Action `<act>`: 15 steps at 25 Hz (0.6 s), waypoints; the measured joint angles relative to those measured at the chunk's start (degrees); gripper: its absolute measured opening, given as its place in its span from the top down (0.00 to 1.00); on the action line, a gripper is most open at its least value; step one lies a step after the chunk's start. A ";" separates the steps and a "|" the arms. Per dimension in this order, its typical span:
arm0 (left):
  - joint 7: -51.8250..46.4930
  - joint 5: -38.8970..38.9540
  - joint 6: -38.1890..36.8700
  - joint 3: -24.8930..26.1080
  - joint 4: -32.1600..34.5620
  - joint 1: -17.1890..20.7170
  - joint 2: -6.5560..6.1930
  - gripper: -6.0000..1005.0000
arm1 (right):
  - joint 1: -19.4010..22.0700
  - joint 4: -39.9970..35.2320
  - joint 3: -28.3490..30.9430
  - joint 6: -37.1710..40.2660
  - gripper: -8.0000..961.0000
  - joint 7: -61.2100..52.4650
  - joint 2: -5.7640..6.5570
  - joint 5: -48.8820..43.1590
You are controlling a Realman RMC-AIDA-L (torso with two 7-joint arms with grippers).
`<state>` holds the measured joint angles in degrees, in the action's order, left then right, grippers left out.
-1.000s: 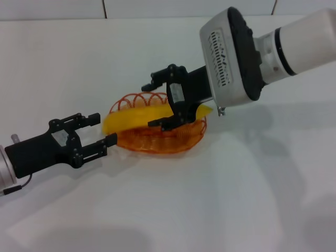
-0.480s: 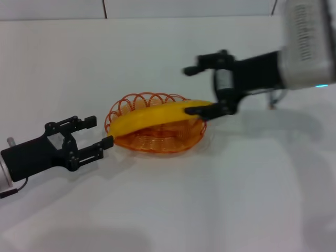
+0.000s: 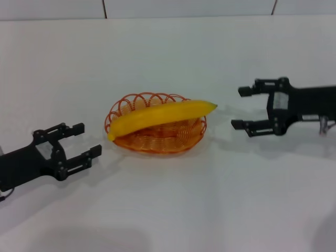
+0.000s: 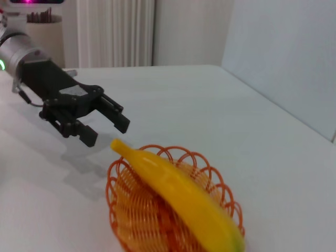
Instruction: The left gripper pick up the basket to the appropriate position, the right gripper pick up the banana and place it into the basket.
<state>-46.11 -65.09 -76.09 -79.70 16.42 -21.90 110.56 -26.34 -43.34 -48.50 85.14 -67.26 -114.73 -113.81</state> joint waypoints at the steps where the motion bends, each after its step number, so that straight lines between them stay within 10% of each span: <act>1: 1.28 -0.01 0.05 0.41 0.00 0.24 -0.04 0.30 | 0.01 1.92 1.05 -0.08 0.16 1.46 0.08 -0.02; 15: 6.35 -0.48 1.43 2.56 0.02 0.32 0.35 0.30 | -0.93 6.76 2.50 -0.49 0.16 6.13 -0.96 -3.34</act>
<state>-39.76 -65.57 -74.67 -77.14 16.44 -21.58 110.91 -27.27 -36.58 -46.00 84.65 -61.13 -115.69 -117.15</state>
